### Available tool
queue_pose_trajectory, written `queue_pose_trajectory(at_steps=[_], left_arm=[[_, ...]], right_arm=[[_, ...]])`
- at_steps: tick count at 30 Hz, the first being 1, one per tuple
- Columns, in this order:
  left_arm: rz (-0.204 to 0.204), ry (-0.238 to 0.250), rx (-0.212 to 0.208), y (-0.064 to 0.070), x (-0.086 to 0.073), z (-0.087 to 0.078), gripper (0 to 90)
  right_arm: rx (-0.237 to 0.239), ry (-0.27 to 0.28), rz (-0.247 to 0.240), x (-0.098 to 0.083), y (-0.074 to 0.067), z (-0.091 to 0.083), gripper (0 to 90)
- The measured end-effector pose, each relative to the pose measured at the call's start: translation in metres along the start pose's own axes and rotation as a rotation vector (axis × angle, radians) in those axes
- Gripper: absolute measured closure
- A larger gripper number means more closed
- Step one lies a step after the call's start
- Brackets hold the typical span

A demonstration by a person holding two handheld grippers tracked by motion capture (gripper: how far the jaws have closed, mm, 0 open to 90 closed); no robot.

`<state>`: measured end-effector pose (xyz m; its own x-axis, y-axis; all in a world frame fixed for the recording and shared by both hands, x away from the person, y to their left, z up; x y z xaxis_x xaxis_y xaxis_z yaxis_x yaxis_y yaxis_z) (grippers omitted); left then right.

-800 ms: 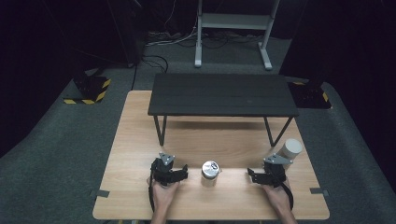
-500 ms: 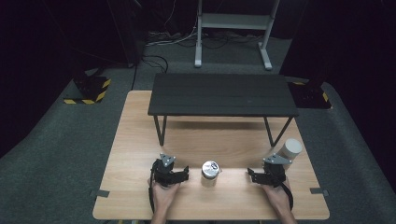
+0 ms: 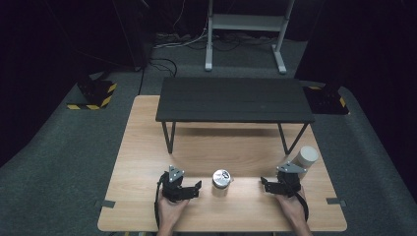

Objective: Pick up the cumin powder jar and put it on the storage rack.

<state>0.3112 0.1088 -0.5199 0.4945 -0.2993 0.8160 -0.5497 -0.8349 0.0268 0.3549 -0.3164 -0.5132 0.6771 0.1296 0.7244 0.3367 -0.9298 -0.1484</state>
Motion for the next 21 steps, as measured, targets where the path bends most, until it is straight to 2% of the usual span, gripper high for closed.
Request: queue_pose_trajectory(at_steps=[5, 10, 12, 17, 21], left_arm=[[0.022, 0.004, -0.015, 0.006, -0.001, -0.006, 7.7], [0.074, -0.003, -0.052, 0.021, 0.0, -0.01, 7.5], [0.082, -0.002, -0.061, 0.025, 0.001, -0.01, 7.4], [0.12, 0.008, -0.094, 0.04, 0.01, -0.009, 7.4], [0.134, 0.02, -0.111, 0.046, 0.015, -0.01, 7.4]], right_arm=[[-0.001, 0.0, -0.001, 0.0, 0.0, 0.0, 14.4], [-0.002, 0.0, -0.001, 0.0, 0.0, 0.0, 14.4], [-0.002, 0.0, 0.0, 0.0, 0.0, 0.0, 14.4], [-0.003, 0.0, 0.0, 0.0, 0.0, 0.0, 14.5], [-0.004, 0.0, -0.001, 0.0, 0.0, 0.0, 14.5]])
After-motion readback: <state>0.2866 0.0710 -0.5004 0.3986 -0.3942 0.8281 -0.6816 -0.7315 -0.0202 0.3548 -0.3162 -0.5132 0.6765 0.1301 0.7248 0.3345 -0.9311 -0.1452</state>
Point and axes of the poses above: each handheld gripper's, and its own axes: z roughly forward along the jaws, x roughly out of its top, y roughly to its right, the point moved 10 cm from there along z, roughly forward along the jaws, and after that the axes turned 12 degrees about z, right-handed, at the moved point
